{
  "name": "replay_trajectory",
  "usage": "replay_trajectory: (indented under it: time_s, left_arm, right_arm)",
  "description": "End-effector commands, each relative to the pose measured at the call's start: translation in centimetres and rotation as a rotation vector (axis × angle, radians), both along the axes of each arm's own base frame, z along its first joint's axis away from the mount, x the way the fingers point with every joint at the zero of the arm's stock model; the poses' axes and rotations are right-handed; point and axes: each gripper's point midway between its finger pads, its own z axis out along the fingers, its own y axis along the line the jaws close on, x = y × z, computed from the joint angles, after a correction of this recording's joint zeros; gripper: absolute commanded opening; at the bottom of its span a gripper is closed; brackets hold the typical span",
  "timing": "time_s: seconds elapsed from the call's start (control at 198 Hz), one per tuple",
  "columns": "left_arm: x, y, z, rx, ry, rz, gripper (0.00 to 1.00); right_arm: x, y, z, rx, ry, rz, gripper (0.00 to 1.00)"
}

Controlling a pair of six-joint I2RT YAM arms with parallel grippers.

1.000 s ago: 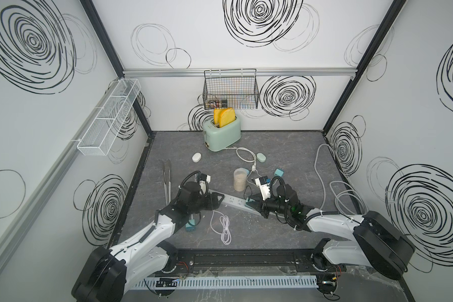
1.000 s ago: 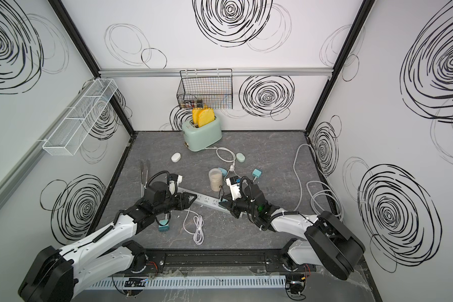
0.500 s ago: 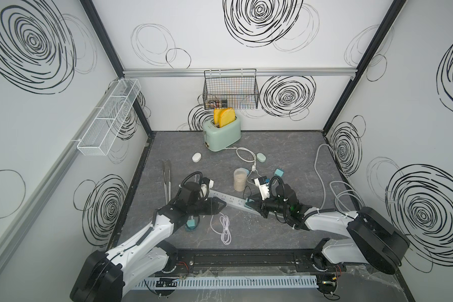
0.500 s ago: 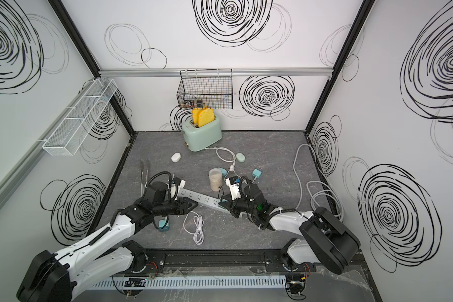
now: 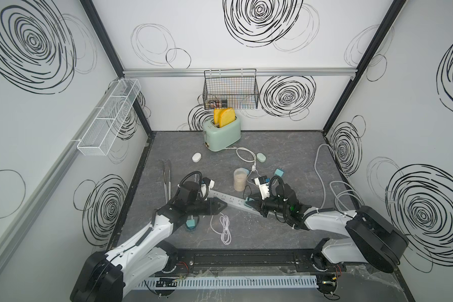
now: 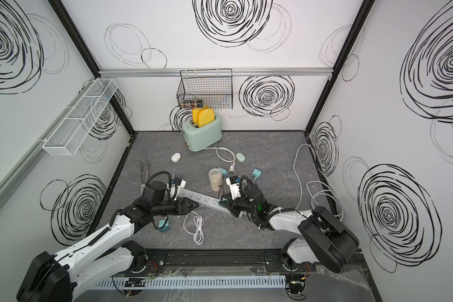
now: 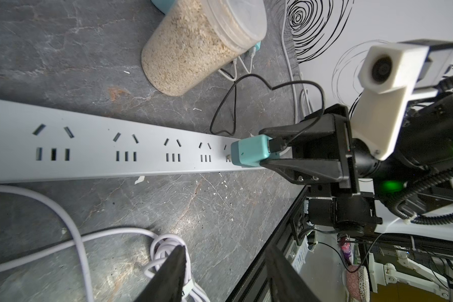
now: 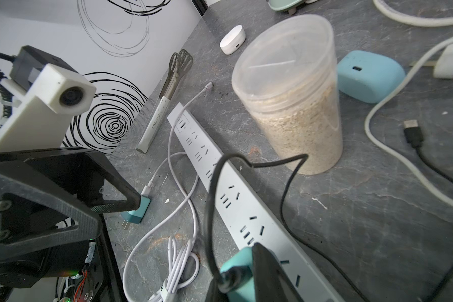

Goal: Charge the bluetooth headset
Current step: Insert the plug into the socket.

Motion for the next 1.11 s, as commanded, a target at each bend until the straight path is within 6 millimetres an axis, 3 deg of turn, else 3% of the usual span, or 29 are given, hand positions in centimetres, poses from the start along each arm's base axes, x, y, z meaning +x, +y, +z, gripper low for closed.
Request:
replay_trajectory:
  time_s: [0.0,0.484,0.857,1.104]
  left_arm:
    - [0.6,-0.2,1.4,-0.039,-0.036,0.002,0.54]
    - [0.6,-0.1,1.7,-0.047,-0.041,0.006,0.54]
    - [0.8,0.0,2.0,-0.061,-0.056,0.011,0.54]
    - [0.8,0.1,2.1,-0.064,-0.060,0.016,0.54]
  right_arm:
    - [-0.4,0.0,-0.3,0.003,-0.021,0.021,0.06]
    - [-2.3,-0.5,-3.1,-0.038,-0.012,0.024,0.06]
    - [-3.1,-0.8,-7.0,-0.108,0.091,0.034,0.04]
    - [-3.7,-1.2,-8.4,-0.121,0.132,0.026,0.04]
